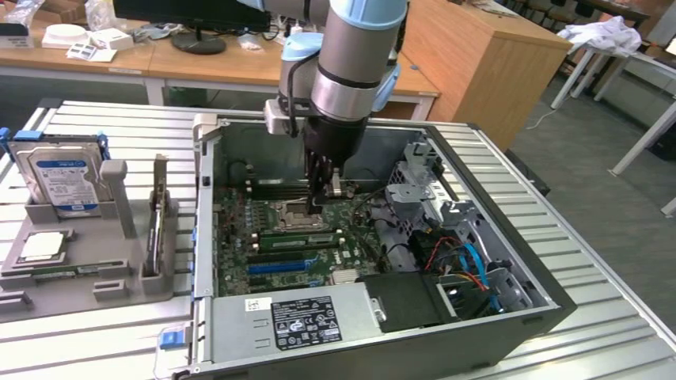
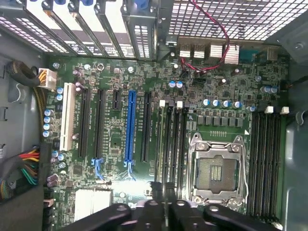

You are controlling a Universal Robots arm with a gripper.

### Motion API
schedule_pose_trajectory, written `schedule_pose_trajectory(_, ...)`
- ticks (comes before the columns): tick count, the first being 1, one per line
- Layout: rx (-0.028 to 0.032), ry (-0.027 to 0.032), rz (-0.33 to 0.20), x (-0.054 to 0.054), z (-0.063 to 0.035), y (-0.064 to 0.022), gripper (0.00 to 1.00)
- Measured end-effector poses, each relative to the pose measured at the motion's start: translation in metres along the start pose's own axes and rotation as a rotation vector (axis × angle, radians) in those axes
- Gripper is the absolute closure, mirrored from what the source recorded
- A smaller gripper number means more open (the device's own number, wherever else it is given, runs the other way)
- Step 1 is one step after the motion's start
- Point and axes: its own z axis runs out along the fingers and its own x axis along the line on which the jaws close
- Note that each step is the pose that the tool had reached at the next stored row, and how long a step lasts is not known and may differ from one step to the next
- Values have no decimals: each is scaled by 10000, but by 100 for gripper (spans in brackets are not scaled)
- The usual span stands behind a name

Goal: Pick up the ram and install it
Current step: 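Insert the ram into the slot, then press down the ram until it locks into place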

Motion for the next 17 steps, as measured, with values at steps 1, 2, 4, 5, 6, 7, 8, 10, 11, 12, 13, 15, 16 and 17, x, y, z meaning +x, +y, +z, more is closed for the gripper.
schedule_pose_trajectory(1,-1,1,0,0,0,0,90)
schedule_pose_trajectory(2,0,0,0,0,0,0,90)
schedule_pose_trajectory(4,0,0,0,0,0,0,90)
schedule_pose_trajectory(5,0,0,0,0,0,0,90)
schedule_pose_trajectory(6,0,0,0,0,0,0,90)
schedule_pose_trajectory(7,-1,0,0,0,0,0,90)
schedule_pose_trajectory(8,0,0,0,0,0,0,90)
schedule_pose_trajectory(10,0,0,0,0,0,0,90)
schedule_pose_trajectory(11,-1,0,0,0,0,0,90)
schedule_pose_trajectory(12,-1,0,0,0,0,0,90)
schedule_pose_trajectory(13,-1,0,0,0,0,0,90)
schedule_pose_trajectory(15,0,0,0,0,0,0,90)
schedule_pose_trajectory(16,0,0,0,0,0,0,90)
schedule_pose_trajectory(17,0,0,0,0,0,0,90)
